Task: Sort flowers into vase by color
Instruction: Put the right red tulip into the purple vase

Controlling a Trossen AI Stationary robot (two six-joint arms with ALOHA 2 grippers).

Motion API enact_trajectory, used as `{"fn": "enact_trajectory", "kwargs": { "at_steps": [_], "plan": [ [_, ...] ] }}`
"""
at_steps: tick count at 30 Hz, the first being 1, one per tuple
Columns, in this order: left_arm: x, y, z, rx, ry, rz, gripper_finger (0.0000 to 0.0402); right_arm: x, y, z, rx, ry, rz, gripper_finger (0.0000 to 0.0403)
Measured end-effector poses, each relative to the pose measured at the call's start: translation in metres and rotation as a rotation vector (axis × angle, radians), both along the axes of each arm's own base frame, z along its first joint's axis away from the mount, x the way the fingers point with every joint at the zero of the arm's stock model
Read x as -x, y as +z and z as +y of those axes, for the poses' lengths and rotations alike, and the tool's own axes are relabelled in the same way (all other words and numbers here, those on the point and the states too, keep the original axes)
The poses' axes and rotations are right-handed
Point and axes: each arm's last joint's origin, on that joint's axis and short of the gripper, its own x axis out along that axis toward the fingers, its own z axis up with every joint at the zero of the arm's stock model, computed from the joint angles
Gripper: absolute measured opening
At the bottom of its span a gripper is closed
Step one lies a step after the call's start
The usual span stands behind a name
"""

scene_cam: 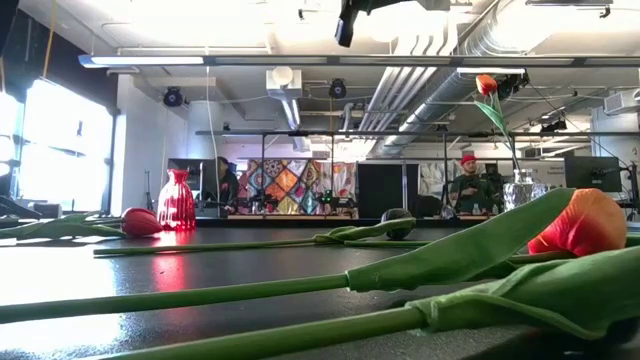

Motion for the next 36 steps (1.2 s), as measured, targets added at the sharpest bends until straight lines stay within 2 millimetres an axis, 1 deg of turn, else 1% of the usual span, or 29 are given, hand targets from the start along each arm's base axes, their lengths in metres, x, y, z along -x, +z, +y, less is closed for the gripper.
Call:
{"fn": "enact_trajectory", "kwargs": {
  "at_steps": [4, 7, 12, 20, 24, 29, 33, 36],
  "plan": [
    [-0.001, -0.002, -0.003, 0.008, 0.001, -0.004, 0.0097, 0.002, 0.015, -0.005, -0.010, 0.000, -0.034, 0.0000],
    [-0.001, -0.003, -0.005, 0.015, 0.001, 0.003, 0.0097, 0.005, 0.020, -0.009, -0.006, 0.003, -0.017, 0.0000],
    [0.000, -0.004, -0.010, 0.011, 0.008, 0.011, 0.0097, 0.008, 0.017, -0.007, -0.005, 0.020, 0.031, 0.0000],
    [0.002, -0.006, -0.015, -0.002, 0.019, 0.031, 0.0097, 0.006, 0.007, 0.014, 0.036, 0.055, 0.058, 0.0003],
    [0.002, -0.006, -0.015, -0.005, 0.018, 0.036, 0.0097, 0.004, 0.001, 0.025, 0.064, 0.067, 0.076, 0.0026],
    [0.002, -0.008, -0.015, -0.008, 0.018, 0.050, 0.0097, 0.003, -0.006, 0.035, 0.075, 0.043, 0.100, 0.0076],
    [0.003, -0.012, -0.016, -0.010, 0.016, 0.096, 0.0097, 0.006, -0.009, 0.038, 0.053, -0.004, 0.151, 0.0112],
    [0.006, -0.018, -0.018, 0.005, 0.008, 0.159, 0.0097, 0.010, -0.009, 0.037, 0.028, -0.061, 0.190, 0.0130]
  ]
}}
